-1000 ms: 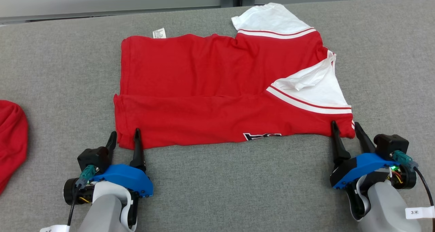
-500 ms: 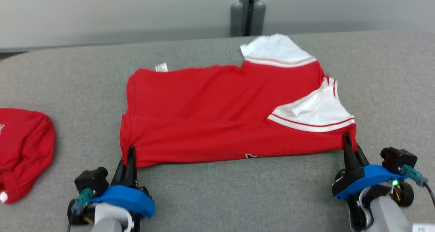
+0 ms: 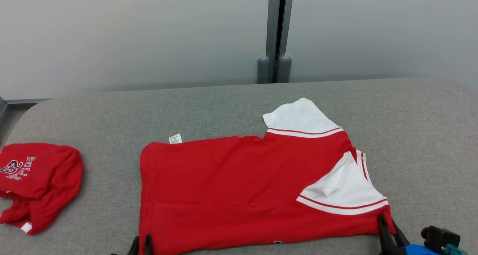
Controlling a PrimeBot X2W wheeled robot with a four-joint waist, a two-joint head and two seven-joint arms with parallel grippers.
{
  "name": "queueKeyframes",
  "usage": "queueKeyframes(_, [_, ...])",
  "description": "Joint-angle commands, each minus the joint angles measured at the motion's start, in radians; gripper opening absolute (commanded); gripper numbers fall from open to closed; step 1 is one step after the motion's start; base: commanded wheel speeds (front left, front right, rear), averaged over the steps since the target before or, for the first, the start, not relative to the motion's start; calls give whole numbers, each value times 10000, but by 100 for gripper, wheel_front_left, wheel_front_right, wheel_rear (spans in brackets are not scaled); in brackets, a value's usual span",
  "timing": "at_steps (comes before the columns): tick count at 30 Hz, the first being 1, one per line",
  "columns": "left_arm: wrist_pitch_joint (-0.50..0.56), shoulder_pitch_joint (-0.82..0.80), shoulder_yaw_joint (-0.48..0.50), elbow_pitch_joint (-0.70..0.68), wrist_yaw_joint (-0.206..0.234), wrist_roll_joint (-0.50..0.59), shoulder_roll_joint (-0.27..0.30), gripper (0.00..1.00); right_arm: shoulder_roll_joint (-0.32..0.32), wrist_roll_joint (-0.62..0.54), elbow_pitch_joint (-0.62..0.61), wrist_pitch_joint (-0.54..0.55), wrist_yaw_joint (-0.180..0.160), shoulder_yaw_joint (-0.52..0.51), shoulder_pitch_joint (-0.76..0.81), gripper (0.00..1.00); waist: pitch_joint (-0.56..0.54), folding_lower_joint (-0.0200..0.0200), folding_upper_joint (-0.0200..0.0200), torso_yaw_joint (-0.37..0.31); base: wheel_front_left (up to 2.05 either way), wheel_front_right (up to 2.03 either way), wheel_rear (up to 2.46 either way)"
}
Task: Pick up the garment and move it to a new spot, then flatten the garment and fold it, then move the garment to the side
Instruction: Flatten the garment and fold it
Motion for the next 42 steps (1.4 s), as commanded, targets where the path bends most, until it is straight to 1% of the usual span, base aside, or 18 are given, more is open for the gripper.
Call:
queueKeyframes(1, [-7,21,58,-204,157,7,42,100,-184,67,-96,-46,-3,23,18,100,144,2,0,15,0,0,0])
queueKeyframes(6, [-5,-768,337,-858,486,311,25,100,-367,-200,-528,-43,-1,-3,-640,100,745,2,0,37,0,0,0])
queueKeyframes(8, [-7,-996,436,-907,513,381,31,100,-379,-216,-561,-43,-1,25,-768,100,894,2,0,43,0,0,0])
queueKeyframes(10, [-5,-1608,537,-825,420,667,41,100,-451,-333,-618,-42,-1,178,-1117,100,1210,2,0,41,0,0,0])
queueKeyframes(13, [-7,-2742,758,-304,204,723,72,100,-580,-467,-647,-43,-1,439,-1745,100,1652,2,0,7,0,0,0])
queueKeyframes(16, [-7,-3913,864,495,24,678,247,100,-679,-555,-657,-43,-1,741,-2391,100,2128,2,0,-51,0,0,0])
queueKeyframes(19, [-5,-4948,900,1450,-18,726,411,100,-805,-558,-592,-43,-1,1050,-2941,100,2493,2,0,-88,0,0,0])
queueKeyframes(20, [44,-5560,860,2132,-9,777,556,100,-908,-551,-554,-43,-1,1249,-3285,100,2700,2,0,-123,0,0,0])
queueKeyframes(22, [121,-6142,812,2724,-42,769,624,100,-995,-483,-480,-42,-1,1480,-3595,100,2879,2,0,-151,0,0,0])
queueKeyframes(23, [121,-6142,812,2724,-42,769,624,100,-995,-483,-480,-42,-1,1480,-3595,100,2879,2,0,-151,0,0,0])
queueKeyframes(25, [228,-6609,710,3245,-119,755,713,100,-1084,-461,-423,-43,-1,1696,-3888,100,3047,2,0,-169,0,0,0])
queueKeyframes(32, [764,-7586,287,4610,-352,636,669,100,-1542,-296,-51,132,-1,2511,-5038,100,3499,2,0,-109,0,0,0])
queueKeyframes(33, [696,-7669,209,4711,-369,665,656,84,-1635,-283,20,219,-1,2611,-5250,100,3552,2,0,-84,0,0,0])
queueKeyframes(34, [608,-7748,139,4775,-379,706,640,51,-1728,-303,115,345,-3,2725,-5474,100,3609,2,0,-57,0,0,0])
queueKeyframes(35, [516,-7843,87,4832,-385,729,628,5,-1802,-279,198,462,-3,2804,-5701,100,3668,2,0,-27,0,0,0])
queueKeyframes(36, [407,-7926,55,4852,-394,752,614,0,-1881,-246,270,579,-3,2861,-5953,100,3725,2,0,14,0,0,0])
queueKeyframes(42, [148,-8279,-341,4992,-444,749,375,0,-2360,-156,1190,1863,-3,3201,-7556,100,4060,2,0,417,0,0,0])
